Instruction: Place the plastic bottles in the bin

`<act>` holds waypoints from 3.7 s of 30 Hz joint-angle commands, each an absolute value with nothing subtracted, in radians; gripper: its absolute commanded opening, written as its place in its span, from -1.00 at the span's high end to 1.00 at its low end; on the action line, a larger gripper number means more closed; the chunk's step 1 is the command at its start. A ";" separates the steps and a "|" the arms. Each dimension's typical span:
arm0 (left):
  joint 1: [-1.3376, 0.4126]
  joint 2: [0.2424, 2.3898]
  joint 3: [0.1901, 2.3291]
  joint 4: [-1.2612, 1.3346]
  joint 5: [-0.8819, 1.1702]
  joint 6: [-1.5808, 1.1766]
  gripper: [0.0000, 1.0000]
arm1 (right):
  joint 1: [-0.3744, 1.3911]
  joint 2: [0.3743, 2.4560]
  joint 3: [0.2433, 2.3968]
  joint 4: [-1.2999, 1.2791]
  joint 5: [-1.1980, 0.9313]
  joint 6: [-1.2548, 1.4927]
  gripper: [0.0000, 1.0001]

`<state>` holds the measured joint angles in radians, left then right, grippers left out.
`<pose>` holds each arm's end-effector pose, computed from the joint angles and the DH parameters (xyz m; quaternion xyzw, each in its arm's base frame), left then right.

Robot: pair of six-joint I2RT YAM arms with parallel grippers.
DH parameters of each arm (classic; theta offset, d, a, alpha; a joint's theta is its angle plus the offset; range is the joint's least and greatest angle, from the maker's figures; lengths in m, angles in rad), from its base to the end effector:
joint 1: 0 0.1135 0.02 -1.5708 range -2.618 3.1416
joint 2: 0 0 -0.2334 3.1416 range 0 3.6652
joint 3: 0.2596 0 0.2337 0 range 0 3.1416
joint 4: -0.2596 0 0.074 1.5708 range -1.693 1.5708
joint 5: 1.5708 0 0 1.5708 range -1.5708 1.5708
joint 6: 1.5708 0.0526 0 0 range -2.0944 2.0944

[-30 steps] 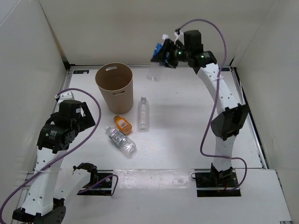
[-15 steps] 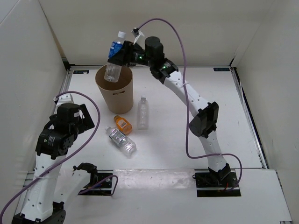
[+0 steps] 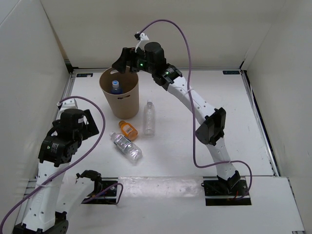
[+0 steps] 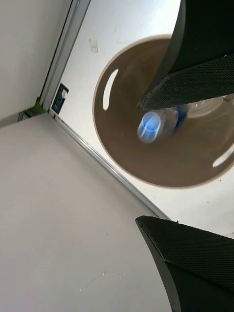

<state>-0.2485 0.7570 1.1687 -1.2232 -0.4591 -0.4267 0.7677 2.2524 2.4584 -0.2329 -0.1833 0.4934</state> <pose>0.1189 -0.0061 0.3313 -0.1645 0.8933 0.0799 0.4105 0.3542 0.3552 0.3963 -0.1608 0.6981 0.4625 0.5224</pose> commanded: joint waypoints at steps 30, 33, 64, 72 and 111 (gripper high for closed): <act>-0.253 0.770 1.144 -1.190 -0.422 -0.439 -1.00 | 0.500 2.232 2.130 -0.915 -0.449 0.867 -0.81; -0.253 0.764 1.138 -1.198 -0.423 -0.440 -1.00 | 0.517 2.391 2.192 -1.046 -0.505 0.848 -0.81; -0.253 0.756 1.129 -1.204 -0.439 -0.442 -1.00 | 0.540 2.490 2.131 -1.080 -0.617 0.882 -0.52; -0.255 0.759 1.126 -1.198 -0.433 -0.443 -1.00 | 0.545 2.517 2.123 -1.077 -0.660 0.874 -0.57; -0.253 0.769 1.118 -1.192 -0.426 -0.443 -1.00 | 0.420 2.097 2.354 -0.204 -0.370 0.879 0.67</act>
